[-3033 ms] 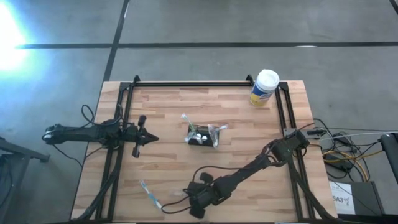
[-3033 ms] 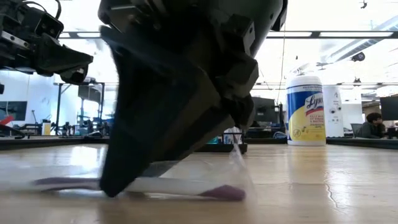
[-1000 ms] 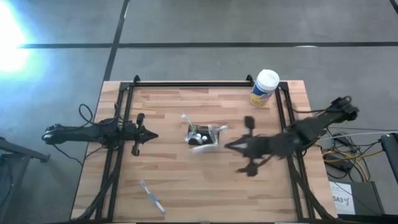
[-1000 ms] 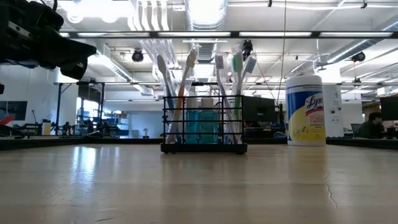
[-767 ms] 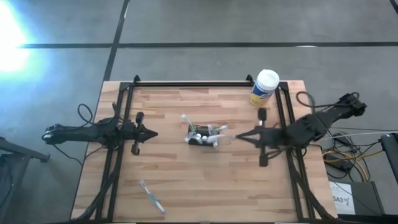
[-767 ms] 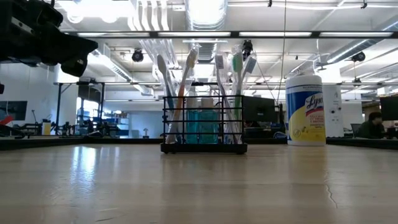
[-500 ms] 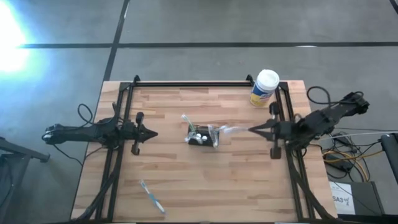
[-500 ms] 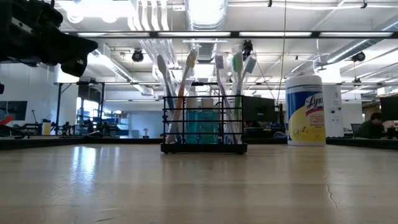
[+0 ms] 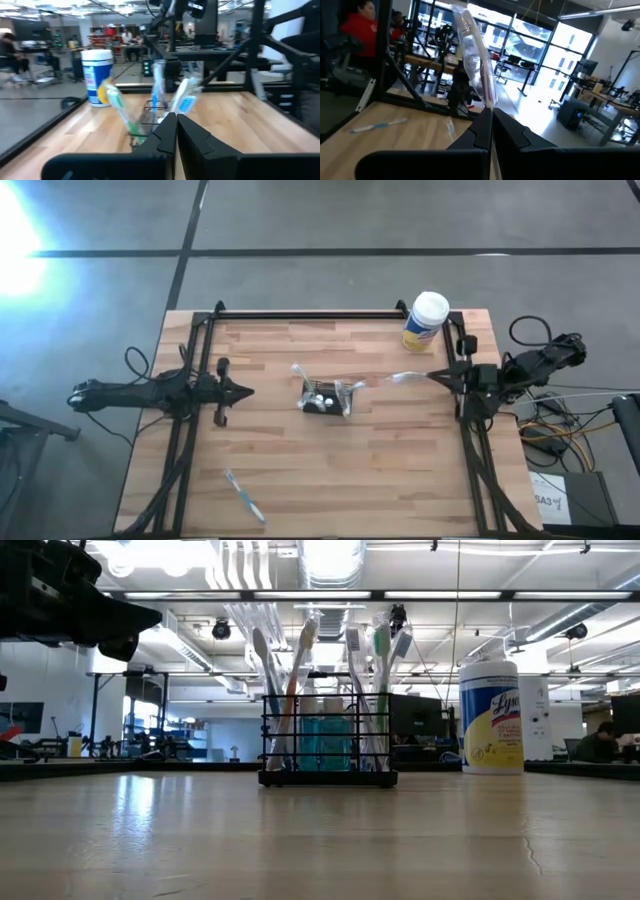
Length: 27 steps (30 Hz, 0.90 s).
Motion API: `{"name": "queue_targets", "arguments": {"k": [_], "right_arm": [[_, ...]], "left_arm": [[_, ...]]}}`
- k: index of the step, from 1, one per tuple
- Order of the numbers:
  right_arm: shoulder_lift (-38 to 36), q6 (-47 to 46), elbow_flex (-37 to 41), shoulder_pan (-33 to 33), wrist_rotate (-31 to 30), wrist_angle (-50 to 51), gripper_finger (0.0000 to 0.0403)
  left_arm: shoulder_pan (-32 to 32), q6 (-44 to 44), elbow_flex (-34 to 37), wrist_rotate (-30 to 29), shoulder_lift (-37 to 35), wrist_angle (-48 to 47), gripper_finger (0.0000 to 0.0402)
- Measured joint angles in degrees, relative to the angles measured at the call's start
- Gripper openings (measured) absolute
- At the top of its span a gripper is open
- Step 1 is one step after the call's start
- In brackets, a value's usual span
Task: Pick & Place toothbrushing station
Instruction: Put the violet toothbrush into the black mesh organizer
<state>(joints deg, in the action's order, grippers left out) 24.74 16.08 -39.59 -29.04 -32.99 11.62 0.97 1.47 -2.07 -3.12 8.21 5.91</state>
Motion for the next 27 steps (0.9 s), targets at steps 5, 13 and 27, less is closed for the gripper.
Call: {"name": "queue_targets", "arguments": {"k": [5, 13, 27], "right_arm": [[-9.67, 2.25, 6.92, 0.00, 1.51, -1.97, 0.0008], [-24.74, 3.57, 16.06, -0.04, 7.49, -5.25, 0.0008], [-24.47, 1.04, 23.42, 0.27, 10.45, -11.89, 0.0008]], "left_arm": [[-0.02, 0.35, 0.00, -3.82, 0.00, 0.02, 0.0019], [0.00, 0.22, 0.00, -4.52, 0.02, 0.02, 0.0019], [-0.02, -2.12, 0.22, -5.37, 0.24, -0.02, 0.0019]]}}
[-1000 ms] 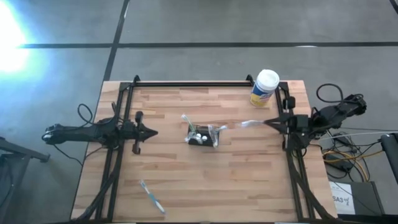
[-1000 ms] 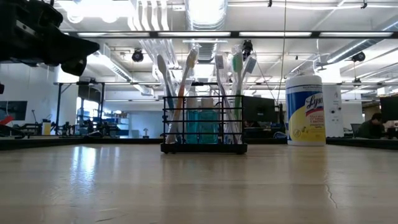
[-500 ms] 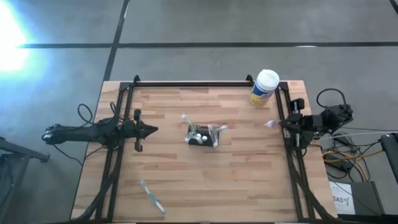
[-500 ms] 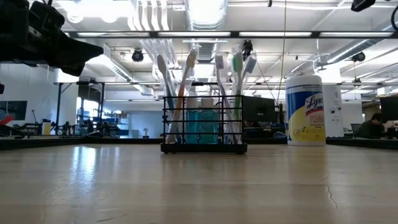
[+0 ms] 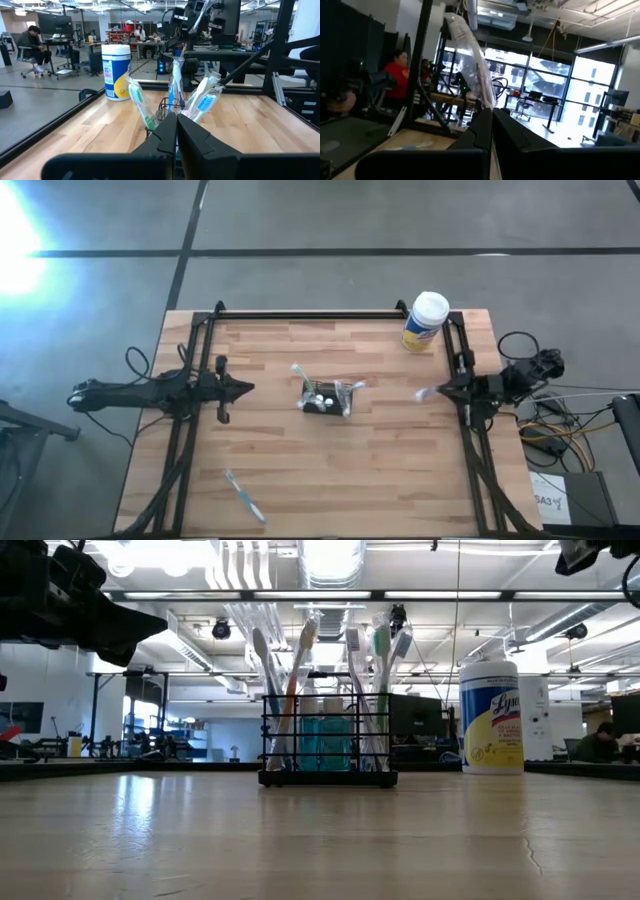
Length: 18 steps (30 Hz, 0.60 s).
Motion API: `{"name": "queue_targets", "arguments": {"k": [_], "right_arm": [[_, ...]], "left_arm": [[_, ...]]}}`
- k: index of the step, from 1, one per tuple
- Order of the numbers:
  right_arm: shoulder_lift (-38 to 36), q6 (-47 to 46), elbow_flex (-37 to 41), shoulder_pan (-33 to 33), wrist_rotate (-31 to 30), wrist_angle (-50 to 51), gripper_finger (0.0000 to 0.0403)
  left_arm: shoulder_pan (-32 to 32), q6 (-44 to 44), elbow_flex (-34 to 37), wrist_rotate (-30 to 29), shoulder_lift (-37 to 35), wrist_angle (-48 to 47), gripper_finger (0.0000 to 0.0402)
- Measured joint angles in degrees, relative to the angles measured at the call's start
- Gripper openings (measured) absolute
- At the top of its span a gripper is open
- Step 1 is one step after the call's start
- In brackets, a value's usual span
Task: Pick & Place toothbrushing station
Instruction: Put the violet toothbrush into the black mesh organizer
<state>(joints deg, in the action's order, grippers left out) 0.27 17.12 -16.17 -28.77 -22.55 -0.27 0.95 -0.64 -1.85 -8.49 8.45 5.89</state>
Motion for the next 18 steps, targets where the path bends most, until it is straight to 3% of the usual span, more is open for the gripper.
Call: {"name": "queue_targets", "arguments": {"k": [9, 18], "right_arm": [[0.22, -6.12, 7.58, 3.48, 0.36, -7.58, 0.0008], [0.33, -11.58, 13.59, 10.38, 4.43, -12.32, 0.0008]], "left_arm": [[0.00, 0.51, 0.00, 0.00, 0.00, 0.06, 0.0019], [-0.02, 2.89, 0.02, -0.02, 0.00, 0.07, 0.0019]]}}
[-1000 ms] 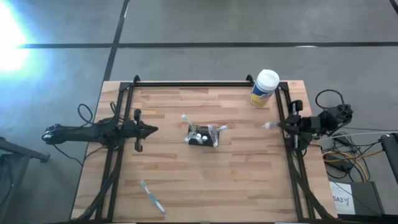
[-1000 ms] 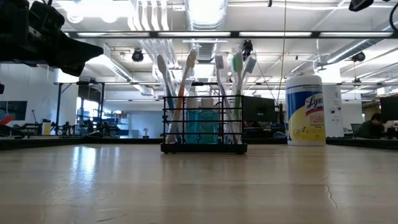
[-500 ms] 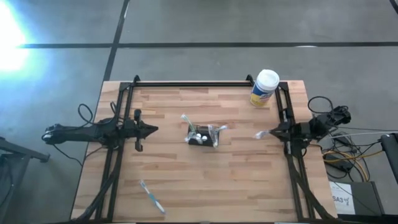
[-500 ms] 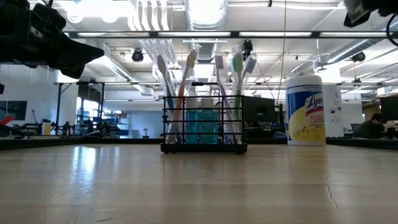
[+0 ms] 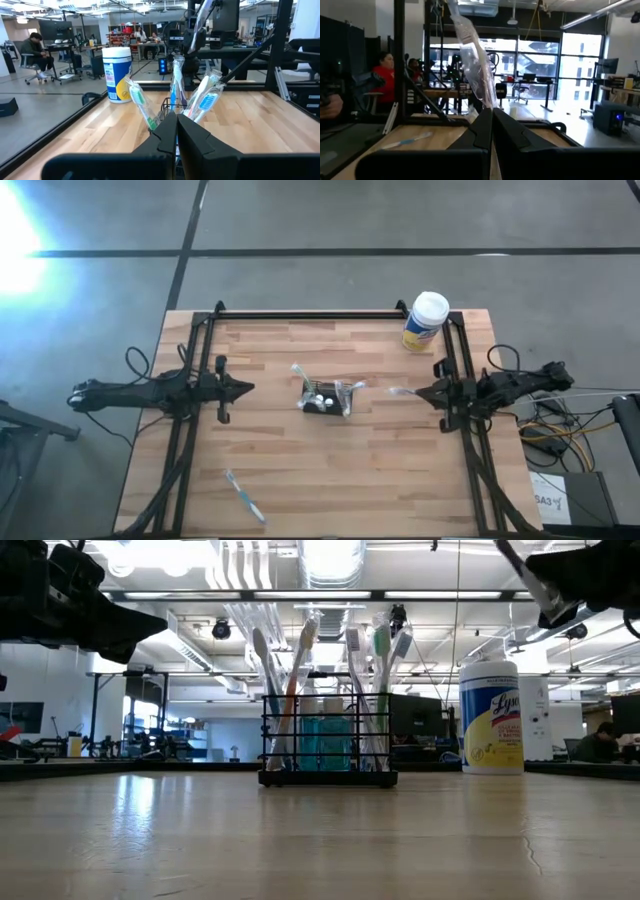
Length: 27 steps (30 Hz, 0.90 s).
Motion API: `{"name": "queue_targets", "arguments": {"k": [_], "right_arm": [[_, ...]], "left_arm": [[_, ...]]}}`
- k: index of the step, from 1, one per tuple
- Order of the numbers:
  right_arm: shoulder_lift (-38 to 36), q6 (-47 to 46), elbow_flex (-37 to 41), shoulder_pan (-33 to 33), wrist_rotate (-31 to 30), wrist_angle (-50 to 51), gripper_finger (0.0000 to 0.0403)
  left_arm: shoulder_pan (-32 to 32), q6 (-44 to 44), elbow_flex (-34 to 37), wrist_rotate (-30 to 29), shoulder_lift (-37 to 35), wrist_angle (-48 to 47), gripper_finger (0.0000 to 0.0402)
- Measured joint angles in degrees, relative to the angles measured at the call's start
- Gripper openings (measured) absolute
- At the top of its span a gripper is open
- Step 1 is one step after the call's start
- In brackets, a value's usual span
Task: Pick & Place toothbrushing station
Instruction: Put the violet toothbrush into the black mesh organizer
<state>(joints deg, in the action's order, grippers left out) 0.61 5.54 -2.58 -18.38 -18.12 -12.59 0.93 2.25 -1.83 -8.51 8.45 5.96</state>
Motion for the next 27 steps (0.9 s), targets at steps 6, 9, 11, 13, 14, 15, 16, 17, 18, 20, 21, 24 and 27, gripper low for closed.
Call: {"name": "queue_targets", "arguments": {"k": [6, 9, 11, 13, 14, 15, 16, 17, 18, 20, 21, 24, 27], "right_arm": [[-0.38, -1.87, 0.64, 4.81, 4.88, 0.11, 0.0008], [-0.13, -3.83, 1.10, 7.51, 8.20, 0.66, 0.0008], [-0.10, -5.20, 2.06, 9.25, 8.14, 1.29, 0.0008], [-0.07, -6.03, 2.11, 10.43, 8.26, 3.24, 0.0008], [-0.09, -6.39, 2.11, 10.76, 8.31, 3.42, 0.0008], [-0.11, -6.47, 2.11, 10.97, 8.31, 3.35, 0.0008], [-0.11, -6.25, 2.09, 10.97, 8.31, 3.35, 0.0008], [-0.11, -5.71, 2.08, 10.94, 8.33, 3.57, 0.0008], [-0.11, -5.27, 2.08, 10.94, 8.33, 4.25, 0.0008], [-0.08, -5.14, 2.08, 10.94, 8.31, 5.71, 0.0008], [-0.03, -5.14, 2.08, 10.94, 8.31, 6.14, 0.0008], [-0.03, -5.14, 2.08, 10.94, 8.31, 6.44, 0.0008], [-0.09, -4.92, 2.08, 10.94, 8.31, 6.40, 0.0008]], "left_arm": [[0.00, -0.05, 0.00, 0.00, 0.00, 0.00, 0.0019], [0.00, -0.76, 0.02, 0.01, 0.00, -0.02, 0.0019], [0.00, -0.93, 0.04, 0.00, 0.00, -0.01, 0.0019], [0.00, -1.08, 0.04, 0.02, 0.00, -0.02, 0.0019], [0.00, -1.10, 0.04, 0.01, 0.00, -0.02, 0.0019], [0.00, -1.10, 0.04, 0.01, 0.00, -0.01, 0.0019], [0.00, -1.04, 0.04, 0.02, 0.00, -0.02, 0.0019], [0.00, -0.82, 0.04, 0.02, 0.00, -0.02, 0.0019], [0.00, -0.67, 0.04, 0.02, 0.00, -0.02, 0.0019], [0.00, -0.42, 0.15, 0.02, 0.00, 0.00, 0.0019], [0.00, -0.42, 0.26, 0.02, 0.00, -0.04, 0.0019], [0.00, -0.65, 0.26, 0.02, 0.00, -0.65, 0.0019], [0.00, -0.68, 0.26, 0.02, 0.00, -0.99, 0.0019]]}}
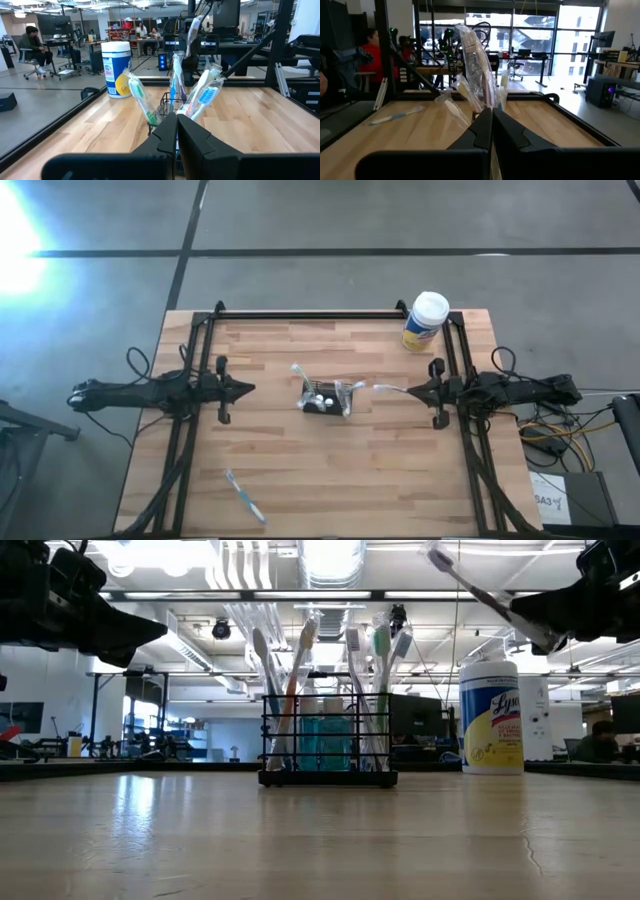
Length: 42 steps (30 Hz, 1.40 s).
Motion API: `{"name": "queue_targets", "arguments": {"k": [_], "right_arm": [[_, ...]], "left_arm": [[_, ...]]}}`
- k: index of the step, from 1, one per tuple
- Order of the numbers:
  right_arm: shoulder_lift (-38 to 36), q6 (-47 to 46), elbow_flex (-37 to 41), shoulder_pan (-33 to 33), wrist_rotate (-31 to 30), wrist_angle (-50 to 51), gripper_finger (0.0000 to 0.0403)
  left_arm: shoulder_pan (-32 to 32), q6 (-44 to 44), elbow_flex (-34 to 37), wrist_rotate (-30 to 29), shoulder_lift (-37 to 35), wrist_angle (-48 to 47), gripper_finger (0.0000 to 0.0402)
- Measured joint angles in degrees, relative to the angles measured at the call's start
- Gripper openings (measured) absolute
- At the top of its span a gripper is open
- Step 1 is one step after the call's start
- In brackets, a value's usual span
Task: Pick & Place toothbrushing station
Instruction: Put the violet toothbrush into the black mesh organizer
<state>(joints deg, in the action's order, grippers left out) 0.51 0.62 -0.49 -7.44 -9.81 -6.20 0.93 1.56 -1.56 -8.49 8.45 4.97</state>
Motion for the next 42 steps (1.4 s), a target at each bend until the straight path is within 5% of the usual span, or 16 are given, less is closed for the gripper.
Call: {"name": "queue_targets", "arguments": {"k": [30, 42], "right_arm": [[0.00, 1.18, -0.02, -0.04, -0.41, -0.64, 0.0008], [0.09, 2.36, -0.07, -0.04, -0.32, -8.94, 0.0008]], "left_arm": [[0.00, 3.04, 0.00, -3.58, 0.00, -0.83, 0.0019], [0.02, -0.04, -0.08, 5.97, 6.57, 21.92, 0.0009]]}}
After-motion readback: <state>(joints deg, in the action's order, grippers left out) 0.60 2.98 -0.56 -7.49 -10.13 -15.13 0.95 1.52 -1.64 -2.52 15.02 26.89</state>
